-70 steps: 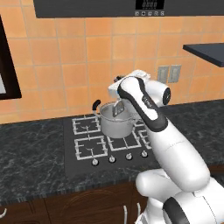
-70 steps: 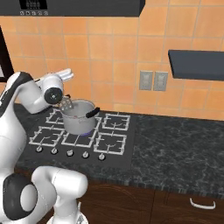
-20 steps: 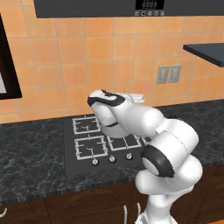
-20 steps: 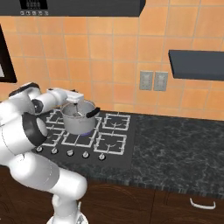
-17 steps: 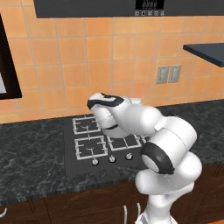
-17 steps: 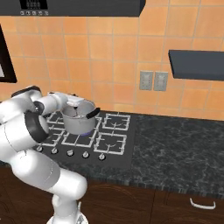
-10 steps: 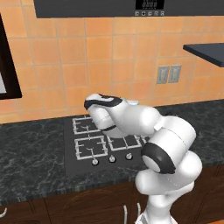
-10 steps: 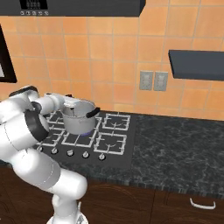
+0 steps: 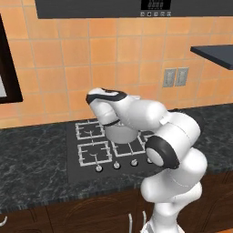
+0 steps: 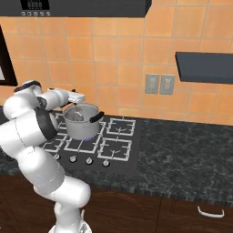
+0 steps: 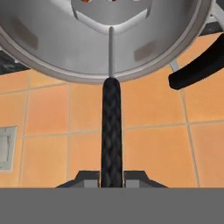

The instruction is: Put the carrot and bell pepper in the pot. Retrieve the spatula and lightly stir the vegetables in the pot.

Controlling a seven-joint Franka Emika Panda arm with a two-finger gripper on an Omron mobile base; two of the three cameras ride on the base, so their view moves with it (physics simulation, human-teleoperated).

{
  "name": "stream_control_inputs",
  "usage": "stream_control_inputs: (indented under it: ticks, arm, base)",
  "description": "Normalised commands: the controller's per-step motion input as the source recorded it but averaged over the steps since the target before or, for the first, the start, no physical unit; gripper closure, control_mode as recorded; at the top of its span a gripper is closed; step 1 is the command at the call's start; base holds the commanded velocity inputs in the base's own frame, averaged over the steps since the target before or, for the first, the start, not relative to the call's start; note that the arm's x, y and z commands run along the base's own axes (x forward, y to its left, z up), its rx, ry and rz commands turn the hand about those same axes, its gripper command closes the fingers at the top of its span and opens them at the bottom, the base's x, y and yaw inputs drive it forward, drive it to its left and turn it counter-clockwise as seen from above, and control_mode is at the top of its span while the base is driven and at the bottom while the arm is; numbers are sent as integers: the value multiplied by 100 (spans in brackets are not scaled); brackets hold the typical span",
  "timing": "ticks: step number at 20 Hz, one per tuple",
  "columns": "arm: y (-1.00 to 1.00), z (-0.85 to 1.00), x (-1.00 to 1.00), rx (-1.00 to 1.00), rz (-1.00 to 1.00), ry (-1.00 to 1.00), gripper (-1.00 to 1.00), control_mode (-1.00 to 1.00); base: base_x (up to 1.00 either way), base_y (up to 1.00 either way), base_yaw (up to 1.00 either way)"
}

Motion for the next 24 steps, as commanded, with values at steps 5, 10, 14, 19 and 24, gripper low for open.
stream_control_inputs:
  ticks: [5,10,14,19,24]
  arm:
    - [34,-18,5,1,-1,1,100,-100]
    - [0,-72,43,0,-9,3,100,-100]
    - [0,-40,40,-4,-5,-19,100,-100]
    - [0,7,2,-10,0,-47,100,-100]
    - [0,3,0,11,-5,10,100,-100]
  base:
    - [0,0,0]
    - [0,0,0]
    - [0,0,0]
    - [0,0,0]
    - [0,0,0]
